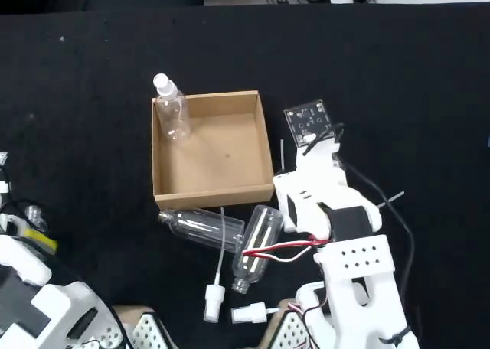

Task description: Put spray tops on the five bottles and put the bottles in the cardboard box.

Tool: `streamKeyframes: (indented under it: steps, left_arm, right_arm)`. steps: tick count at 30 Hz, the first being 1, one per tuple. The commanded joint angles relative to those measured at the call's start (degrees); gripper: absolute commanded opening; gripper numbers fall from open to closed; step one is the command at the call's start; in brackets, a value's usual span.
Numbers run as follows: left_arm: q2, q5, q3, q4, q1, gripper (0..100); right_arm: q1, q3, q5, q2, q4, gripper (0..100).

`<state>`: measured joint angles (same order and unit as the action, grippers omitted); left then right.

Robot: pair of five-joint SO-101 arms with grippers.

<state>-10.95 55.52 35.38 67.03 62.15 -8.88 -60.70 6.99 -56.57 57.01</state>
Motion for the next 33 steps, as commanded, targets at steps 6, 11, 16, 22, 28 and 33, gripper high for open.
streamKeyframes:
  steps: [6, 11, 16, 22, 28, 33]
  left_arm:
    - [-0.09, 1.67, -4.53, -0.09, -3.3, 33]
    - [2.99, 1.58, -4.26, -0.53, -5.14, 33]
    - [7.03, 1.93, -6.2, -0.53, -5.58, 31]
    - [8.09, 2.2, -7.43, -0.62, -7.08, 26]
    - [8.18, 2.2, -6.37, -0.62, -8.84, 26]
    - [8.18, 7.3, -5.85, -0.62, -7.6, 26]
  right_arm:
    - [0.88, 0.4, 0.18, -1.71, -1.49, 16.2]
    - [0.88, 0.4, 0.09, -1.71, -1.49, 16.2]
    - [0.88, 0.4, 0.09, -1.71, -1.41, 16.2]
    - [0.88, 0.4, 0.18, -1.71, -1.49, 16.2]
    - [0.97, 0.4, 0.26, -1.71, -1.41, 16.2]
    - [0.97, 0.4, 0.35, -1.71, -1.41, 16.2]
